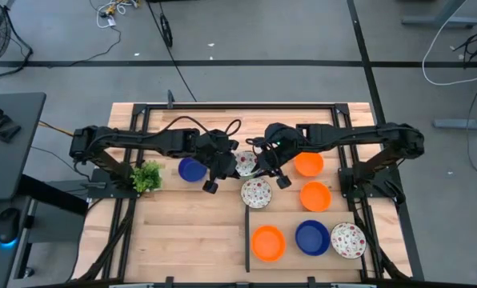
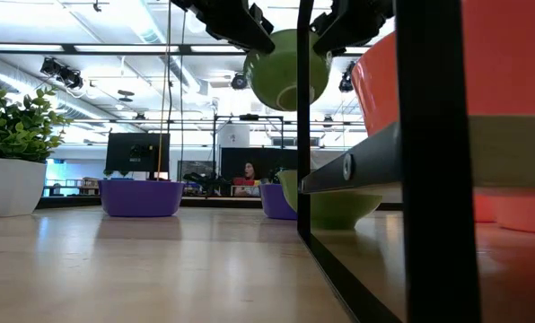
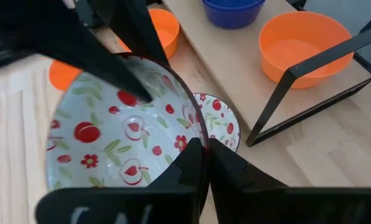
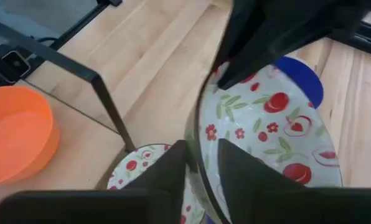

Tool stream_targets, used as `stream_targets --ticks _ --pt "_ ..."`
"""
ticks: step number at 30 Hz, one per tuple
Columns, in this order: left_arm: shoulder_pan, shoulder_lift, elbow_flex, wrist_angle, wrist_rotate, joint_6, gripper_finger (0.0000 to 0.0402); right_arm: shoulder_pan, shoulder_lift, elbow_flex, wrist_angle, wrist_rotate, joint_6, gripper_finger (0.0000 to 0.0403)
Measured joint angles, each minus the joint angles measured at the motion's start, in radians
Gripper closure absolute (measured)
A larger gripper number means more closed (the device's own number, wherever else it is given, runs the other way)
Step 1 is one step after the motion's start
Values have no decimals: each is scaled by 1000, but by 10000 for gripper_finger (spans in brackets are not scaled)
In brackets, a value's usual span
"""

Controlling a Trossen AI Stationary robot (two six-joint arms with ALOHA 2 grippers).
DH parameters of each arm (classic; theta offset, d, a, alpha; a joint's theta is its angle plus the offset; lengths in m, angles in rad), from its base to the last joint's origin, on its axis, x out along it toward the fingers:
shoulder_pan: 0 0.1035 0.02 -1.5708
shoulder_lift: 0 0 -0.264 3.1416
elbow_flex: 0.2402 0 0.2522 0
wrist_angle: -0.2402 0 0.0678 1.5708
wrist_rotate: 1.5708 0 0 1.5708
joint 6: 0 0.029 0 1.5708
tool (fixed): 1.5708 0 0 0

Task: Pick & Place Mini bowls
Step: Stack the white bowl on the white bowl on the shelf

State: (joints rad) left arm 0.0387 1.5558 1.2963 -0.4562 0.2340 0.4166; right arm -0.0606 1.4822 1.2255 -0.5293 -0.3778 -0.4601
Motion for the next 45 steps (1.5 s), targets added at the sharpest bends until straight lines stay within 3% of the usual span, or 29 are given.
stream_targets --ticks 4,7,10,14,19,27,35,45 --pt "-1 0 2 18 0 10 374 65 0 0 -18 63 -7 385" --pt "-1 1 0 37 -9 0 347 146 -7 0 -28 196 63 391" --pt "0 -13 0 48 -31 -18 298 239 -27 0 -60 333 178 394" --pt "4 -68 2 28 -146 -48 236 396 -39 17 -228 497 383 397" --pt "-8 -132 2 0 -293 -95 203 569 -25 115 -442 670 727 397" --pt "-14 -151 2 -58 -352 -100 215 797 -14 237 -709 719 1267 398" --pt "-14 -146 -53 -56 -376 -132 225 983 -16 277 -806 626 1693 398" --pt "-14 -145 -147 2 -399 -166 225 1187 76 277 -879 561 2023 398"
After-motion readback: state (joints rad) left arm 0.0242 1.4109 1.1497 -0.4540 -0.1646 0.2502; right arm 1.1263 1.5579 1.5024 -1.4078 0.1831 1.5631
